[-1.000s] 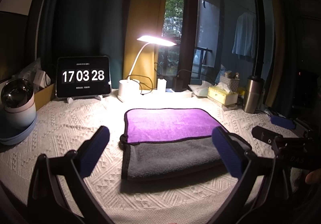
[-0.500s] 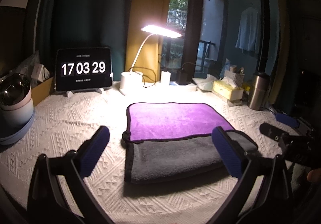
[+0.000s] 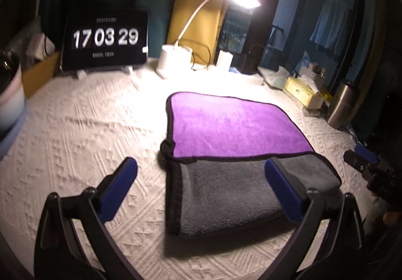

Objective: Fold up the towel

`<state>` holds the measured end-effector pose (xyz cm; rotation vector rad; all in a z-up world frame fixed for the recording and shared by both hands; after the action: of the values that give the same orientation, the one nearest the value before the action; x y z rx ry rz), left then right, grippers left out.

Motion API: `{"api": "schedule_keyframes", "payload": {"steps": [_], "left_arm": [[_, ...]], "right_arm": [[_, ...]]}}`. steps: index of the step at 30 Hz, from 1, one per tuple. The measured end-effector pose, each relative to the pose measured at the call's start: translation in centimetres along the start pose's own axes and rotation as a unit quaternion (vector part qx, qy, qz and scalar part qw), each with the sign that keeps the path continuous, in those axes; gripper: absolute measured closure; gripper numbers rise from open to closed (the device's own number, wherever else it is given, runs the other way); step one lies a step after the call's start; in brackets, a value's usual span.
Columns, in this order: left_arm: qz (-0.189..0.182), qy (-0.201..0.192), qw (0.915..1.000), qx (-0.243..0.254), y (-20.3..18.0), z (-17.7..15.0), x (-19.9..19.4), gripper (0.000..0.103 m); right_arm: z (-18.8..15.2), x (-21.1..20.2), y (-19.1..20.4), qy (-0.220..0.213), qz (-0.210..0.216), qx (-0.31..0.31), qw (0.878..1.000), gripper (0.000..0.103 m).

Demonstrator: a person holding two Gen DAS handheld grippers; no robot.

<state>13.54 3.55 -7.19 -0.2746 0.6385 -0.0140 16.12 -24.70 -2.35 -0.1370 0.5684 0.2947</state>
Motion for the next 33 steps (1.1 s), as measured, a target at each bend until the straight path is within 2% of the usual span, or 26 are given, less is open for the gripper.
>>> {"api": "schedule_keyframes", "payload": {"steps": [3,6,8,10,16,18,25,30,33], "left_arm": [[0.001,0.018,0.9998,0.005,0.0,-0.2,1.2,0.003],[-0.002,0.041,0.9991,0.013,-0.4,-0.5,2.3,0.013],[-0.003,0.055,0.9984,0.015,-0.5,-0.7,2.9,0.016],[0.001,0.064,0.9978,0.018,-0.6,-0.8,3.4,0.019],[0.003,0.093,0.9955,0.017,-0.5,-1.5,4.4,0.034],[0.007,0.104,0.9945,0.013,-0.3,-1.7,4.9,0.043],[0.028,0.106,0.9936,0.029,-0.1,-1.9,5.2,0.064],[0.035,0.097,0.9937,0.043,-0.4,-1.9,5.0,0.086],[0.038,0.092,0.9936,0.054,-0.8,-2.0,4.7,0.089]], "right_arm": [[-0.3,0.8,-0.5,0.013,0.004,0.005,1.0,0.028],[-0.6,1.7,-0.8,0.028,0.008,0.007,1.0,0.035],[-0.9,2.5,-1.3,0.044,0.005,0.012,0.999,0.045],[-1.2,3.5,-1.9,0.065,0.009,0.021,0.998,0.049],[-1.8,5.5,-2.6,0.104,0.021,0.034,0.994,0.057],[-2.0,6.0,-2.6,0.116,0.021,0.037,0.992,0.06],[-2.4,7.2,-2.1,0.14,0.018,0.017,0.99,0.072],[-2.5,7.6,-1.7,0.145,0.02,-0.001,0.989,0.08],[-2.5,7.5,-1.4,0.141,0.02,-0.009,0.99,0.091]]}}
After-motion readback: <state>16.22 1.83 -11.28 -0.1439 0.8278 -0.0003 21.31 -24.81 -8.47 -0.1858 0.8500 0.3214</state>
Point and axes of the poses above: each gripper's, at about its wrist camera, not at the fingertips, and x roughly the way its jaws point, y to its left, z to its top, the point moved 5 cm from there along x, roughly the way its jaws point, and after that the axes turned 2 degrees about -x, right-handed, at the moved point
